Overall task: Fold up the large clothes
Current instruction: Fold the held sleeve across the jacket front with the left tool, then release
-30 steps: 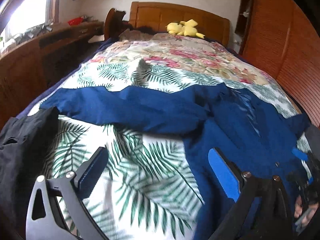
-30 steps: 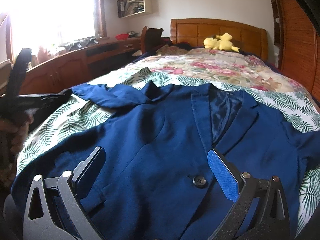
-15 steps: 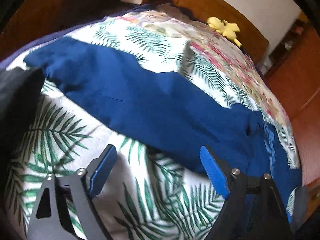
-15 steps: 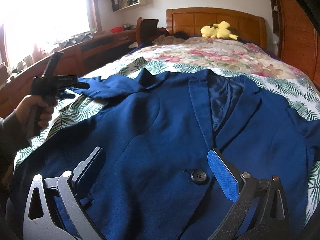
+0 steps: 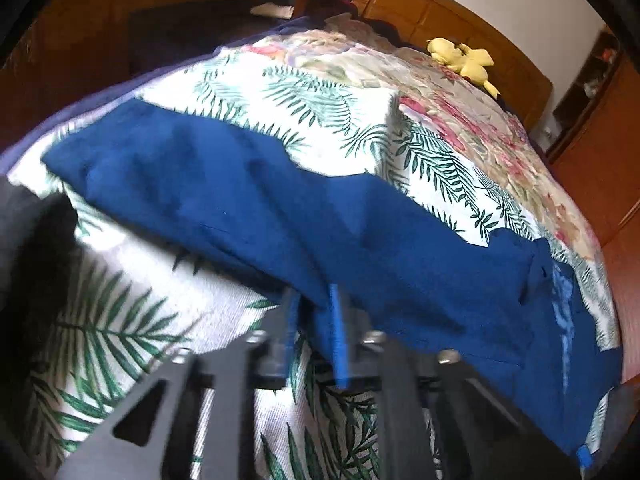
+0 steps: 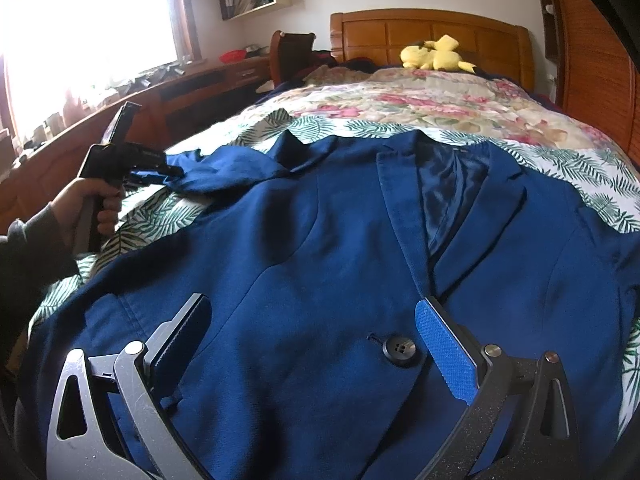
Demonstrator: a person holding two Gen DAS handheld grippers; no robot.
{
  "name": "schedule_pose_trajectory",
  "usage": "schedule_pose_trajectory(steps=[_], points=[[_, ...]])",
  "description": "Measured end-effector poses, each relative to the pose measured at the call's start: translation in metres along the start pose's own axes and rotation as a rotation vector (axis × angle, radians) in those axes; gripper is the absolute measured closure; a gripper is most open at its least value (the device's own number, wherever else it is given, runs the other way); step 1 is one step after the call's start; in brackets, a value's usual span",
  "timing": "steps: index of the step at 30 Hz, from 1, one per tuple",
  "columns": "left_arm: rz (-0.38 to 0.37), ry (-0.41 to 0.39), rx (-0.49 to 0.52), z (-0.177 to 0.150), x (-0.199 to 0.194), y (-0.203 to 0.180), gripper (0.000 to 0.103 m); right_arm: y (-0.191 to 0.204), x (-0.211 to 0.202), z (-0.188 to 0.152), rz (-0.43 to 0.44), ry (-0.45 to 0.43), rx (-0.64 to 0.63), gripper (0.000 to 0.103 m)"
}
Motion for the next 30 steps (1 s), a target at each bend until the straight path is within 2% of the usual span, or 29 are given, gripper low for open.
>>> schedule_pose_trajectory(steps=[5,10,18,21,23,25,30], points=[[0.039,-0.024,0.119,0.005,-0.016,-0.033,0.103,0.0,-0.002,-0.001,-0.003,-0.007,0.0,0.0],[0.03,-0.054,0.269,0.004,-0.044,-0.095,0.103,0.001,-0.01,0.001,-0.019,-0.025,-0.008,0.0],[-0.076,-0.029,0.45,-0.028,-0.085,-0.196,0.103,-0.017,-0.047,0.007,-0.047,-0.086,0.006,0.0],[-0.079,0.0,0.505,-0.045,-0.089,-0.218,0.103,-0.027,-0.061,0.01,-0.075,-0.114,0.016,0.0],[-0.072,0.028,0.524,-0.054,-0.087,-0.226,0.103,-0.033,-0.069,0.012,-0.076,-0.13,0.032,0.0],[-0.019,0.047,0.565,-0.066,-0.082,-0.231,0.103,-0.037,-0.073,0.014,-0.078,-0.138,0.036,0.0],[-0.001,0.085,0.571,-0.083,-0.075,-0.223,0.102,-0.041,-0.08,0.014,-0.087,-0.145,0.035,0.0]])
Point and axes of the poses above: each gripper's, at about its wrist camera, not at the fingertips, and x roughly the way its jaws point, y to its left, z to its top, the point moved 2 cm from there along x, roughly the way its jaws point, and after that the axes turned 11 degrees about -z, right-handed, at the moved point
